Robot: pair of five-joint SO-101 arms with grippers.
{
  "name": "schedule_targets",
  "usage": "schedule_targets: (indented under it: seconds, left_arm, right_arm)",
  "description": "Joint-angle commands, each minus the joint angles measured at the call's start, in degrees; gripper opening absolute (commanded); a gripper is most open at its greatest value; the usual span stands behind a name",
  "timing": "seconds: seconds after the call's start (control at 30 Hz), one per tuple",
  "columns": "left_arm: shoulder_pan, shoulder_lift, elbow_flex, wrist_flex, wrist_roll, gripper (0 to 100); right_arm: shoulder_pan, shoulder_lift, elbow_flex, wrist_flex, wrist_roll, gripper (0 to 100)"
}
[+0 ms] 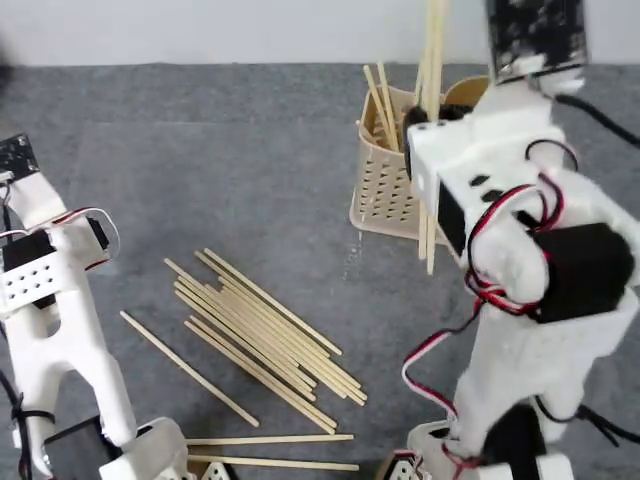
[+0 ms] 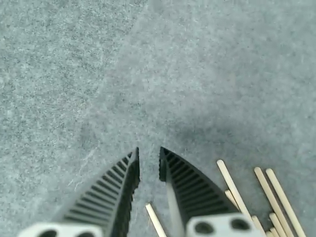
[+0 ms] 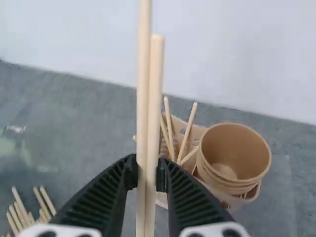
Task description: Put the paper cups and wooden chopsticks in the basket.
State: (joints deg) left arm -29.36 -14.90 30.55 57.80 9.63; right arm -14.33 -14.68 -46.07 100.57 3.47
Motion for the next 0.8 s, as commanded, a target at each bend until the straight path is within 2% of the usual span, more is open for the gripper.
schedule_targets:
  seconds: [0.0,0.23,0.5,0.67,0.77]
  left_arm:
    - [0.26,-2.73,-0.48,-1.14,0.0,6]
    - [0.26,-2.73,-0.4,-1.14,0.0,6]
    - [0.26,-2.73,-0.4,-1.14,0.0,6]
    - [0.26,-2.73,-0.4,-1.23,0.0,6]
    - [0.26,-2.73,-0.4,-1.23,0.0,6]
  right_arm:
    - [-2.77,-8.48,11.69,-0.66,0.97,0.8]
    - [1.71,-16.84,30.95,-27.91,1.23,0.8]
    - [1.98,-13.85,39.21,-54.55,-1.49,0.8]
    - [4.26,-7.87,39.21,-66.15,-4.04,0.8]
    - [5.49,-2.51,39.3,-68.7,-4.31,0.8]
